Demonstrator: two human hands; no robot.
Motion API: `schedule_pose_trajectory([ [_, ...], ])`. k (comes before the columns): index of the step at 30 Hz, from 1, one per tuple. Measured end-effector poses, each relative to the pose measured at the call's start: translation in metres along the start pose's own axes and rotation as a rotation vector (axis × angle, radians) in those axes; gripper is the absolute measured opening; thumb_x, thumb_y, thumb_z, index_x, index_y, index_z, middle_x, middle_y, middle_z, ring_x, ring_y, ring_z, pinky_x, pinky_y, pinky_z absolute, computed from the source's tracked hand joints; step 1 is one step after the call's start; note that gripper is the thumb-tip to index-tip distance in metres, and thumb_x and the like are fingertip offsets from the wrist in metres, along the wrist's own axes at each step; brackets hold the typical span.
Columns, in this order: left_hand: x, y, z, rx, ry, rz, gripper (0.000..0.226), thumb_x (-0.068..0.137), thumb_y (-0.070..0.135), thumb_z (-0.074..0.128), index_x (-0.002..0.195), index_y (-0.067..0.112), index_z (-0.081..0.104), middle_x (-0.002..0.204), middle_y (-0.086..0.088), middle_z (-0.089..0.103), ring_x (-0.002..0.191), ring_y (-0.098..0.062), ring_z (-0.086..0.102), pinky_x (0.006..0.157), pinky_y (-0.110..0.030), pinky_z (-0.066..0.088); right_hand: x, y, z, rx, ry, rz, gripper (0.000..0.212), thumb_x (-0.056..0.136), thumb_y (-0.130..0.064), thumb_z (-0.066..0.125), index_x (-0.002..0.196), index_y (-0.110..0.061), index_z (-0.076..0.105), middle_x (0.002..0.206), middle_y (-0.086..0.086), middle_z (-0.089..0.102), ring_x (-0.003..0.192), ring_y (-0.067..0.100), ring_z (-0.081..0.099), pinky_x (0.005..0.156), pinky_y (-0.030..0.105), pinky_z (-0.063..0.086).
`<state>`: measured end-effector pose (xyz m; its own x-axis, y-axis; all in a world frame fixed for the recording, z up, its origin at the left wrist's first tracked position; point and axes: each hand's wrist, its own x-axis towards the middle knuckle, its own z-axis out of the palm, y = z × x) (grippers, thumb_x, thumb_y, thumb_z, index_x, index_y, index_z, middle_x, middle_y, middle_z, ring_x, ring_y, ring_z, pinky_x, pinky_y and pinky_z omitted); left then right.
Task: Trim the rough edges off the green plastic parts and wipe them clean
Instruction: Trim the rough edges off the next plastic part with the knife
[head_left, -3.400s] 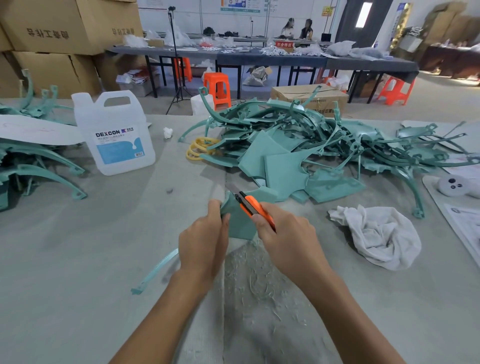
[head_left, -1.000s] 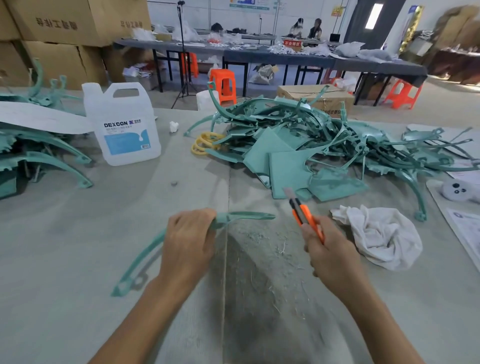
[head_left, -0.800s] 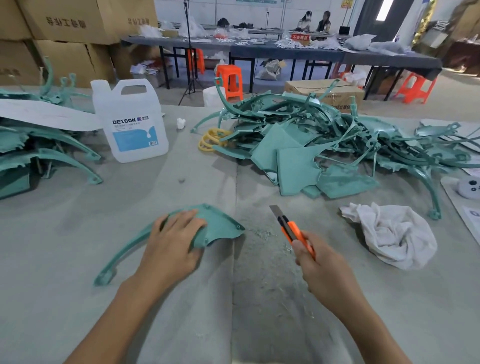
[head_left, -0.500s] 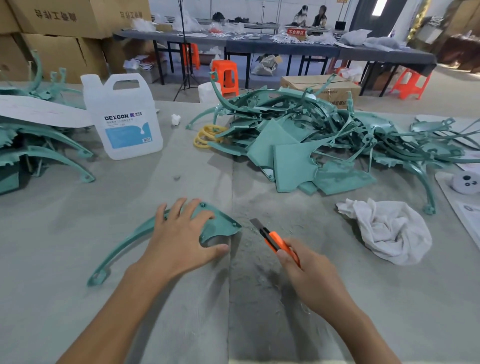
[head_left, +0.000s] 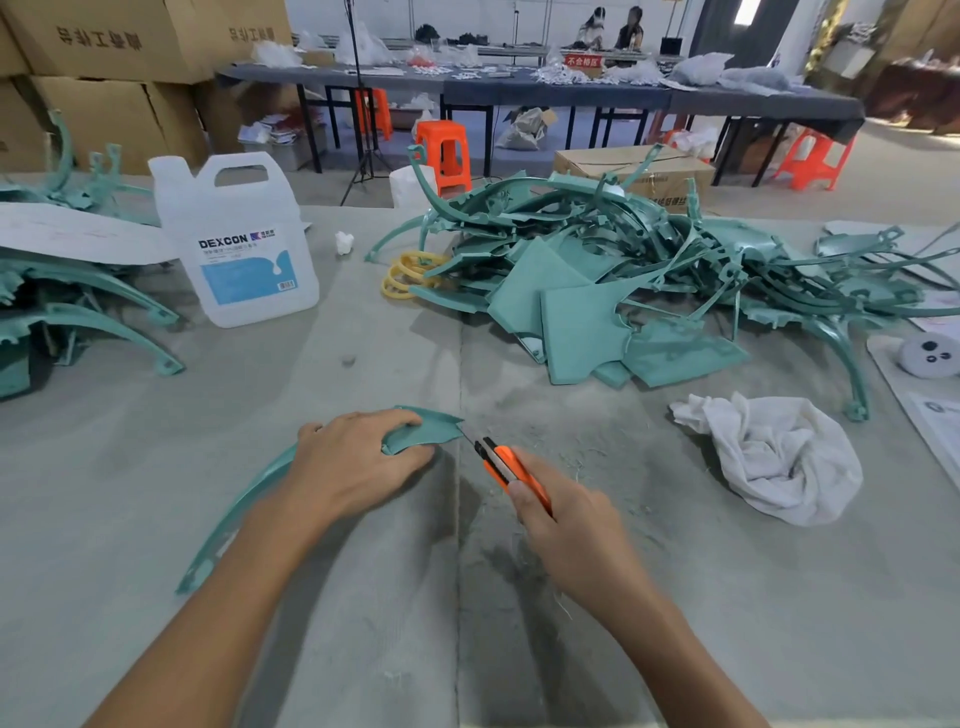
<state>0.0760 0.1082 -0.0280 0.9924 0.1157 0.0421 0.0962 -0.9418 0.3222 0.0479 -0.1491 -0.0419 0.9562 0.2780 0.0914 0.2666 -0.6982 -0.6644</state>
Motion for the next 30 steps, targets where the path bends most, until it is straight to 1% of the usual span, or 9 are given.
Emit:
schedule_pose_trajectory([
  [3, 0.0, -0.001, -0.001, -0.015, 0.004, -0.012, 0.064, 0.071, 0.083, 0.033, 0.123, 0.052, 0.055, 0.128, 0.018, 0.065, 0.119, -0.017, 0.057, 0.097, -0.041, 0.037, 0.002, -0.003, 0.003, -0.015, -0.011, -0.026, 0.036, 0.106, -0.044, 0.043, 0.142, -0.049, 0.043, 0.073, -0.02, 0.055, 0.066, 0.001, 0.052, 0.06, 0.024, 0.037],
  [10, -0.005, 0.0, -0.002, -0.066, -0.02, -0.035, 0.064, 0.069, 0.082, 0.039, 0.122, 0.051, 0.057, 0.127, 0.013, 0.066, 0.117, -0.018, 0.057, 0.099, -0.04, 0.037, 0.009, 0.001, 0.007, -0.042, -0.037, 0.006, 0.038, 0.104, -0.046, 0.044, 0.141, -0.054, 0.037, 0.072, -0.014, 0.061, 0.065, 0.008, 0.057, 0.061, 0.032, 0.045],
  [12, -0.006, 0.0, -0.003, -0.071, -0.034, -0.036, 0.063, 0.069, 0.08, 0.04, 0.122, 0.051, 0.058, 0.128, 0.012, 0.066, 0.117, -0.019, 0.057, 0.1, -0.039, 0.038, 0.016, 0.005, 0.005, -0.103, -0.011, 0.05, 0.038, 0.106, -0.044, 0.042, 0.144, -0.05, 0.043, 0.081, -0.012, 0.064, 0.071, 0.016, 0.055, 0.065, 0.034, 0.041],
  [14, -0.005, -0.001, -0.007, -0.182, -0.05, -0.073, 0.06, 0.069, 0.079, 0.043, 0.12, 0.052, 0.059, 0.126, 0.012, 0.067, 0.114, -0.021, 0.059, 0.101, -0.039, 0.042, 0.022, 0.009, 0.001, -0.116, 0.017, 0.105, 0.037, 0.107, -0.041, 0.041, 0.144, -0.044, 0.047, 0.091, -0.006, 0.068, 0.077, 0.021, 0.056, 0.07, 0.035, 0.043],
  [17, 0.0, -0.006, -0.013, -0.33, -0.049, -0.097, 0.054, 0.069, 0.076, 0.047, 0.115, 0.052, 0.063, 0.121, 0.014, 0.068, 0.111, -0.021, 0.059, 0.1, -0.04, 0.045, 0.024, 0.003, -0.001, -0.045, 0.081, 0.059, 0.037, 0.106, -0.043, 0.041, 0.143, -0.049, 0.042, 0.077, -0.01, 0.066, 0.073, 0.018, 0.063, 0.069, 0.037, 0.05],
  [19, 0.001, -0.006, -0.015, -0.369, -0.052, -0.098, 0.051, 0.071, 0.073, 0.049, 0.113, 0.051, 0.065, 0.121, 0.016, 0.067, 0.113, -0.02, 0.059, 0.102, -0.04, 0.045, 0.02, -0.006, 0.003, 0.037, 0.116, -0.022, 0.039, 0.105, -0.047, 0.042, 0.143, -0.056, 0.035, 0.072, -0.008, 0.065, 0.065, 0.011, 0.06, 0.064, 0.034, 0.049],
  [21, 0.001, -0.007, -0.014, -0.383, -0.053, -0.101, 0.05, 0.071, 0.073, 0.05, 0.113, 0.05, 0.065, 0.122, 0.017, 0.067, 0.115, -0.019, 0.059, 0.103, -0.04, 0.044, 0.018, -0.015, 0.01, 0.076, 0.093, -0.076, 0.041, 0.104, -0.049, 0.042, 0.143, -0.059, 0.032, 0.073, -0.007, 0.066, 0.062, 0.01, 0.059, 0.059, 0.029, 0.047],
  [26, 0.002, -0.004, -0.013, -0.394, -0.052, -0.121, 0.049, 0.072, 0.074, 0.048, 0.113, 0.053, 0.064, 0.122, 0.018, 0.066, 0.114, -0.018, 0.057, 0.102, -0.04, 0.044, 0.026, -0.014, 0.018, 0.03, 0.075, -0.058, 0.042, 0.106, -0.047, 0.041, 0.147, -0.054, 0.034, 0.066, -0.007, 0.059, 0.06, 0.012, 0.057, 0.059, 0.033, 0.047],
  [30, 0.003, -0.002, -0.014, -0.393, -0.05, -0.134, 0.047, 0.073, 0.073, 0.048, 0.112, 0.053, 0.065, 0.118, 0.017, 0.067, 0.111, -0.018, 0.058, 0.099, -0.038, 0.045, 0.032, -0.014, 0.019, 0.05, 0.095, -0.056, 0.04, 0.106, -0.047, 0.041, 0.145, -0.054, 0.038, 0.064, -0.007, 0.058, 0.058, 0.009, 0.055, 0.056, 0.03, 0.043],
])
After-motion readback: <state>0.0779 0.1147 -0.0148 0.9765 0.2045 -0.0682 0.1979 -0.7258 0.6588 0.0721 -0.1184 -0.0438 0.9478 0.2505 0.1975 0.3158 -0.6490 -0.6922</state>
